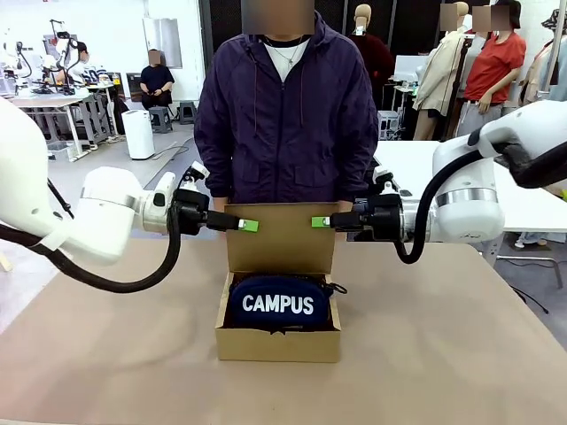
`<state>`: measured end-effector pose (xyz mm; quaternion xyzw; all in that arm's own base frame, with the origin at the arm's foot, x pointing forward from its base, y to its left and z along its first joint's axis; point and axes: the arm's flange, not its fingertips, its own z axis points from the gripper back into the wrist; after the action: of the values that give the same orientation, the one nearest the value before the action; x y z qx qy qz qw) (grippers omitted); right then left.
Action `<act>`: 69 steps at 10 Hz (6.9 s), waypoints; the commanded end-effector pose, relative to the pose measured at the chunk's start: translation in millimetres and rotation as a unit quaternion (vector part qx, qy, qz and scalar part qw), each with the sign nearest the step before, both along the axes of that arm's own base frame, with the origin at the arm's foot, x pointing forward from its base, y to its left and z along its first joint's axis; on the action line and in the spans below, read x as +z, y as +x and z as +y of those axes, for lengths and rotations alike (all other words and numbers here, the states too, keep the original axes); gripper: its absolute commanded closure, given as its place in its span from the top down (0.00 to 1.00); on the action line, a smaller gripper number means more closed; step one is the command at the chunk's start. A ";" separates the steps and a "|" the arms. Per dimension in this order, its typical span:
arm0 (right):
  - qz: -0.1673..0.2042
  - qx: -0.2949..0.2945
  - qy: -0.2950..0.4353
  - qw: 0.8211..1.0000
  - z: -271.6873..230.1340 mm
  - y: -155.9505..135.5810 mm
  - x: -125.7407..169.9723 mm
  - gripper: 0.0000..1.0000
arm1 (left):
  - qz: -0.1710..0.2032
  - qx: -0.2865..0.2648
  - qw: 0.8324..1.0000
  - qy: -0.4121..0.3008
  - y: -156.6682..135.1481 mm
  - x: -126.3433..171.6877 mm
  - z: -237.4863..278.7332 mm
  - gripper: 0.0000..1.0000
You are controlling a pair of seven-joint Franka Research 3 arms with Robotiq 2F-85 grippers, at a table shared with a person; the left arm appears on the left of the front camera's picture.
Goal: Pack the items into the box.
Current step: Close the Mailer Box.
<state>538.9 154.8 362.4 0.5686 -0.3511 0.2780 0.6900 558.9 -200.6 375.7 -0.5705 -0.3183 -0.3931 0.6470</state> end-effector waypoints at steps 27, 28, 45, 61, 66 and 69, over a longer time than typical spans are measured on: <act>-0.184 -0.002 -0.090 0.979 50.8 -22.4 -12.9 1.00 | -0.116 0.006 0.993 -0.021 -28.3 -34.1 -5.6 1.00; -0.186 0.029 -0.112 0.976 59.5 -31.8 -19.4 1.00 | -0.090 -0.025 0.996 -0.012 -32.3 -43.7 -12.1 1.00; -0.130 0.030 -0.136 0.982 33.7 -64.8 -19.3 1.00 | -0.075 -0.096 0.993 0.002 -77.1 -21.7 -14.0 1.00; 0.314 -0.003 0.079 0.946 -239.7 -139.2 26.1 1.00 | 0.383 0.274 0.877 -0.094 -175.0 17.7 249.0 1.00; 0.314 -0.003 0.079 0.946 -239.7 -139.2 26.1 1.00 | 0.383 0.274 0.877 -0.094 -175.0 17.7 249.0 1.00; 0.314 -0.003 0.079 0.946 -239.7 -139.2 26.1 1.00 | 0.383 0.274 0.877 -0.094 -175.0 17.7 249.0 1.00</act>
<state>397.2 -85.3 381.5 0.6737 -0.1377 0.0551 0.7239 387.0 46.2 392.3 -0.6265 -0.2244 0.0835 0.7418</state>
